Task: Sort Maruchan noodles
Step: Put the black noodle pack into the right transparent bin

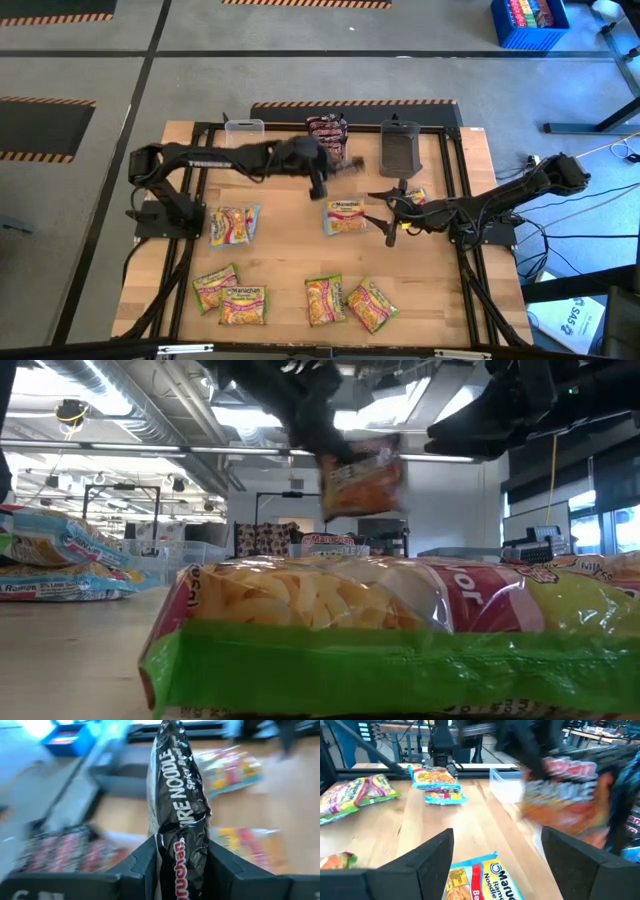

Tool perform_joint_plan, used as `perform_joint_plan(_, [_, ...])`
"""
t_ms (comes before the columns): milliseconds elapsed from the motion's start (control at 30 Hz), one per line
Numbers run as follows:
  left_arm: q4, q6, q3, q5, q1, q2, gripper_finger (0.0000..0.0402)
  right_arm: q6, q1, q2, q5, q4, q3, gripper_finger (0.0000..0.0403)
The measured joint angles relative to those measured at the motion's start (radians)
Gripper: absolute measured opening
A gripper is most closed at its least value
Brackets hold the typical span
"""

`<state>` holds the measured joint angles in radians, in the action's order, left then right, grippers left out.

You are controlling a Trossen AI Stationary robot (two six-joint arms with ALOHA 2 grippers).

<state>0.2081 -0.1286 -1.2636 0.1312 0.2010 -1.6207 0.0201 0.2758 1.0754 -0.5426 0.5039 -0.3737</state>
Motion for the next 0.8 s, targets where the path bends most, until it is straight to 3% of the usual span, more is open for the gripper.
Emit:
perform_joint_plan(333, [0.033,-0.169,-0.001,-0.046,0.182,-0.003,0.0115,0.002,-0.001,0.002,-0.041,-0.019,0.0,0.0284])
perform_joint_plan(467, [0.041,-0.196,0.0,-0.136,0.236,-0.045,0.0115,0.017,-0.001,0.002,-0.041,-0.026,0.001,0.0284])
perform_joint_plan(600, [0.044,-0.196,0.0,-0.207,0.27,-0.091,0.0115,0.034,-0.001,0.002,-0.041,-0.036,0.001,0.0284])
perform_joint_plan(800, [0.039,-0.193,0.0,-0.216,0.276,-0.155,0.0116,0.057,-0.001,0.002,-0.041,-0.035,0.001,0.0284])
